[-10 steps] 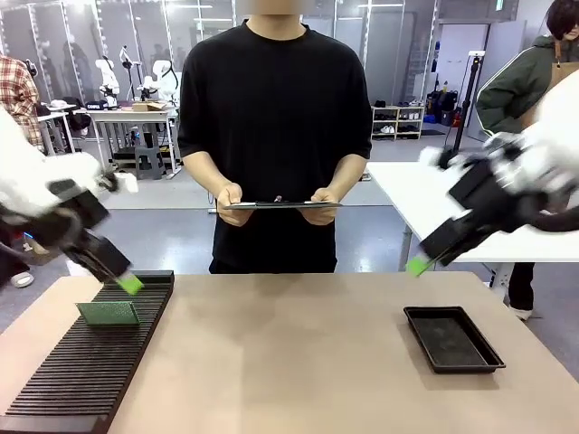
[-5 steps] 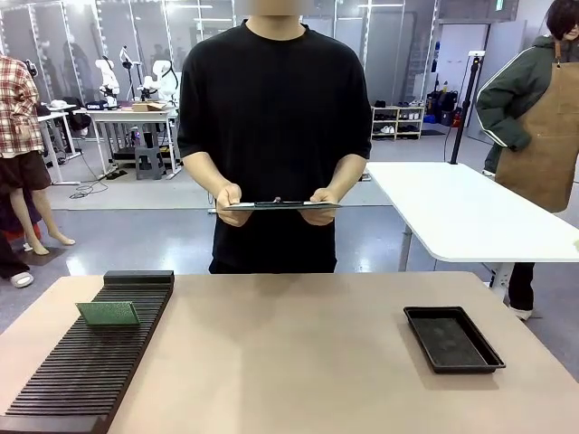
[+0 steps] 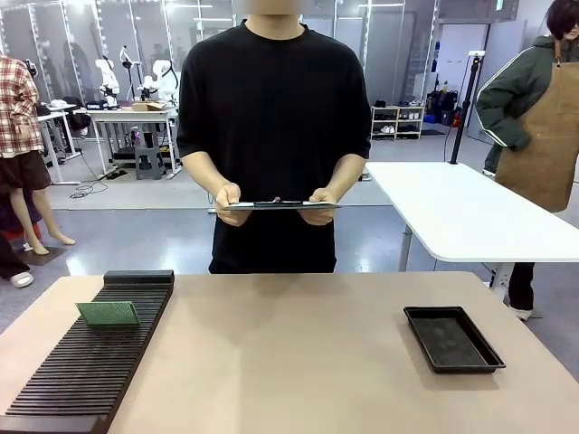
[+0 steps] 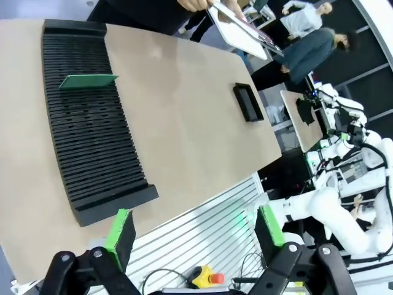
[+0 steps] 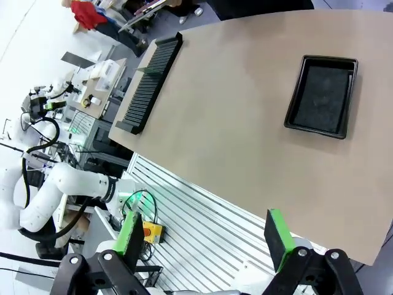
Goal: Inspect the PCB.
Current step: Pick up the Blank PCB and present it to the human.
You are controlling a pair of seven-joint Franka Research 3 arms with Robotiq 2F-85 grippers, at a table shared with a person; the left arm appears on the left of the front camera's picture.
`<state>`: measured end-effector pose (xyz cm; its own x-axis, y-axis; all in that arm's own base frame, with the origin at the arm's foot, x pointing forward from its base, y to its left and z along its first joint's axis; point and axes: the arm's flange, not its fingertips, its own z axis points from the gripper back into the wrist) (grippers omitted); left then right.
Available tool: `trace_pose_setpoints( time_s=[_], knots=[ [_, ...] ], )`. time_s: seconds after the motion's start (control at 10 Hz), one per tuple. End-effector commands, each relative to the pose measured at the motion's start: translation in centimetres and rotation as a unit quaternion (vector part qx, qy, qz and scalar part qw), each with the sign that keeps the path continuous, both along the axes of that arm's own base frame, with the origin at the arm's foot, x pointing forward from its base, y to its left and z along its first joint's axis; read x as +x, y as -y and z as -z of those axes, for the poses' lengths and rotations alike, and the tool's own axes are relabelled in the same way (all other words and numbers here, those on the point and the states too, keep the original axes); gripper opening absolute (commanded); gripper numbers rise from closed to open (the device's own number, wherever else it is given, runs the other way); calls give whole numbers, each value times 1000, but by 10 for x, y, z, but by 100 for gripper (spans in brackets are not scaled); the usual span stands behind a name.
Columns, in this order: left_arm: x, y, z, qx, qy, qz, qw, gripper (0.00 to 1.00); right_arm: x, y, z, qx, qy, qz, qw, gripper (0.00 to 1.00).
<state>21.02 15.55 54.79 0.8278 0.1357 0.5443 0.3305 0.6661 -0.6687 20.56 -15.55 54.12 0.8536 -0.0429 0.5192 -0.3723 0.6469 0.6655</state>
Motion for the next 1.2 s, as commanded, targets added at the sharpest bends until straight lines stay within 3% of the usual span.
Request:
trace_pose_setpoints(
  time_s=[0.0, 0.1, 0.8, 0.9, 1.0, 1.1],
  knots=[
    [6, 11, 0, 4, 13, -4, 1000, 100, 0, -11, 2, -8, 18, -20, 1000, 100],
    [0, 0, 0, 0, 0, 0, 1000, 100, 0, 0, 0, 0, 0, 0, 1000, 100],
    [0, -1, -1, -1, -5, -9, 1000, 100, 0, 0, 0, 0, 0, 0, 1000, 100],
    [3, 21, -23, 113, 49, 29, 992, 100, 0, 0, 0, 0, 0, 0, 1000, 100],
    [17, 46, -40, 202, 82, 67, 974, 100, 0, 0, 0, 0, 0, 0, 1000, 100],
    [39, 71, -48, 296, 104, 96, 945, 100, 0, 0, 0, 0, 0, 0, 1000, 100]
  ],
)
